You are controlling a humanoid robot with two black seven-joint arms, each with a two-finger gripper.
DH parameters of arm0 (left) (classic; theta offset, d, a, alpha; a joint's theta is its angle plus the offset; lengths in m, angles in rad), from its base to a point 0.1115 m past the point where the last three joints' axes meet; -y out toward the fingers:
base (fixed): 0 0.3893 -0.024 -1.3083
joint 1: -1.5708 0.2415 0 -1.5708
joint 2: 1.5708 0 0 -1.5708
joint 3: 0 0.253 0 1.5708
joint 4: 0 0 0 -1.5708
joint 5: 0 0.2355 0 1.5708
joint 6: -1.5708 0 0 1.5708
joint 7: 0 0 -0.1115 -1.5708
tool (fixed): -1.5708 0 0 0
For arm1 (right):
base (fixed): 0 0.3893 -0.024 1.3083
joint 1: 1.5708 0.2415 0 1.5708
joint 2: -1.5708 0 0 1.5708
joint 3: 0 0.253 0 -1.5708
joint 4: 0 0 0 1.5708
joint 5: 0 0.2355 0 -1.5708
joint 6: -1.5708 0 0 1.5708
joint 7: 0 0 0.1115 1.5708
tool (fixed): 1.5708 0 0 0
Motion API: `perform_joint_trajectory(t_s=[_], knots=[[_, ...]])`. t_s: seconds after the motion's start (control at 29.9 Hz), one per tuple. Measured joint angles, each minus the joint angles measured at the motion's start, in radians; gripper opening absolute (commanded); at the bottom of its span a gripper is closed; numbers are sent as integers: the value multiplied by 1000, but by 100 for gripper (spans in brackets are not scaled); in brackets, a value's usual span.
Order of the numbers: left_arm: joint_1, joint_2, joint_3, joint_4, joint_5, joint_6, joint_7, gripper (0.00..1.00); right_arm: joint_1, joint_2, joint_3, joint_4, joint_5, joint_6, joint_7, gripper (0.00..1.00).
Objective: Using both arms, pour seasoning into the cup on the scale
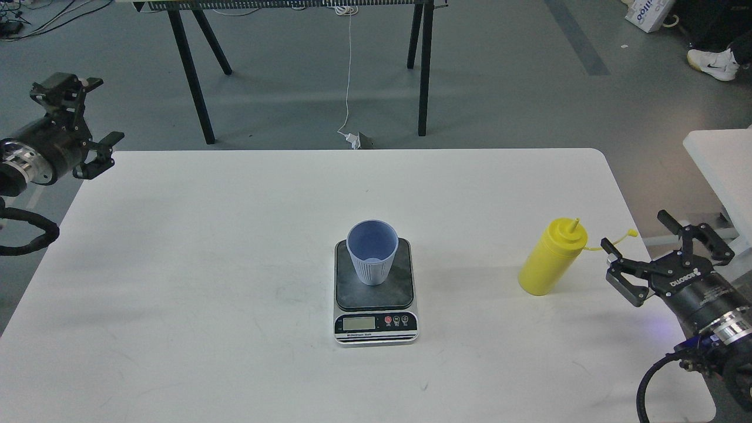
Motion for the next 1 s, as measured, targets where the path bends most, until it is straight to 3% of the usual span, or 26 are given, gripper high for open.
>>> perform_joint_trajectory(t_s=[0.1,0.37,0.67,1.0], knots=[[5,-6,-3,0,-2,0,-3,100,139,-36,-66,-32,-12,-1,0,100],[17,-21,-14,0,-17,0,-9,100,503,-30,-299,-296,-24,2,0,100],[24,-24,-23,-1,-33,0,-15,100,593,52,-322,-432,-26,-1,0,100],[25,-31,-23,0,-34,0,-15,100,612,58,-346,-449,-26,-1,0,100]])
